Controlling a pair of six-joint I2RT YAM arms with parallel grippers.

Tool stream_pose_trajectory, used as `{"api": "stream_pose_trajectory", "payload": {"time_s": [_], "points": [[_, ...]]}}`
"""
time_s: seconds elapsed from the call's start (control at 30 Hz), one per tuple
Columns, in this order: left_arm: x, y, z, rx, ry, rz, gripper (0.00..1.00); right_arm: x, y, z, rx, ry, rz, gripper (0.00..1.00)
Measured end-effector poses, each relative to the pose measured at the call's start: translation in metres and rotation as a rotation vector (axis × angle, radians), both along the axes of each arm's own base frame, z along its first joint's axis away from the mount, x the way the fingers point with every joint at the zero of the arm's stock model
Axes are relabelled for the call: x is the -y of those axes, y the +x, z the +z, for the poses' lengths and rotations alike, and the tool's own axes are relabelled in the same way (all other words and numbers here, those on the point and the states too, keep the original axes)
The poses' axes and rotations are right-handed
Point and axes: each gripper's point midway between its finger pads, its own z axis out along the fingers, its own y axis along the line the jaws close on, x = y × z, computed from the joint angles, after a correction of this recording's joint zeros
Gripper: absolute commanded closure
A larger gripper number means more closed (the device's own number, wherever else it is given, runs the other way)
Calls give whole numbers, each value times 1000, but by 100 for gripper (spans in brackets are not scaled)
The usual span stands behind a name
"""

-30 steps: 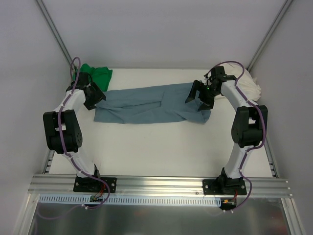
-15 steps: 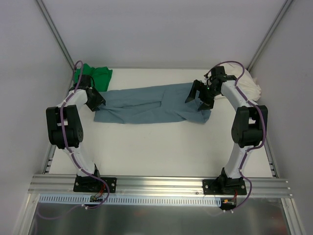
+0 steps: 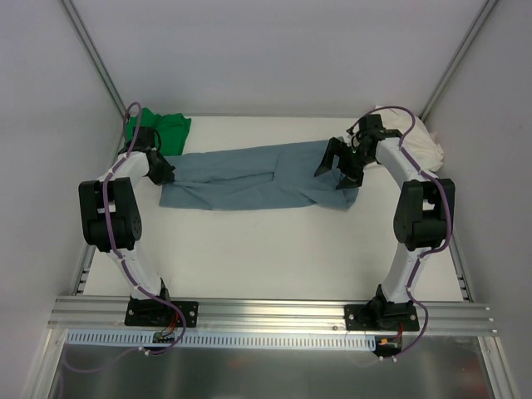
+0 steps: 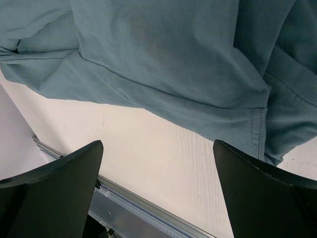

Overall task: Fold and stack the t-shirts
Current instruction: Fold the other side of the tshirt into a rectangle

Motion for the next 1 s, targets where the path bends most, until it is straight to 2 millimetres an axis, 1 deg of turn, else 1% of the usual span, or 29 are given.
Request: {"api": "stream_pose_trajectory", "payload": {"time_s": [0.13, 0.2, 0.23, 0.3, 0.43, 0.5, 0.57, 0.6, 0.67, 0.7, 0.77, 0.8, 0.87, 0.9, 0.93, 1.0], "points": [[0, -1, 3, 1, 3, 1, 100, 0, -1, -1, -4, 1, 0, 0], [0, -5, 11, 7, 5, 1, 100, 0, -3, -3, -11, 3, 1, 0], [0, -6, 18, 16, 8, 0, 100, 0, -4, -4, -14, 3, 1, 1], [0, -9, 39, 53, 16, -6, 100, 0, -6, -7, -22, 4, 2, 1], [1, -21, 86, 138, 33, -14, 100, 0, -10, -13, -38, 6, 1, 1], [2, -27, 102, 167, 39, -17, 100, -1, -14, -16, -48, 9, 2, 0], [2, -32, 109, 172, 44, -21, 100, -1, -17, -18, -56, 12, 3, 1], [2, -33, 107, 164, 47, -24, 100, -1, -18, -18, -57, 14, 4, 0], [1, -34, 94, 117, 49, -26, 100, -1, -21, -17, -55, 17, 6, 0], [0, -34, 85, 75, 48, -26, 100, -1, -22, -15, -52, 19, 6, 0], [-3, -25, 65, 10, 46, -24, 100, -1, -23, -12, -41, 21, 7, 1], [-4, -21, 54, -22, 44, -24, 96, -1, -23, -10, -36, 22, 8, 0], [-6, -13, 40, -74, 42, -25, 77, -1, -23, -6, -24, 22, 10, 0], [-9, -5, 28, -109, 49, -26, 53, -1, -23, -5, -20, 22, 10, 1], [-12, 1, 22, -127, 59, -26, 47, -1, -23, -4, -18, 23, 10, 1], [-18, 11, 11, -153, 78, -13, 40, -2, -23, -3, -16, 27, 11, 0]]}}
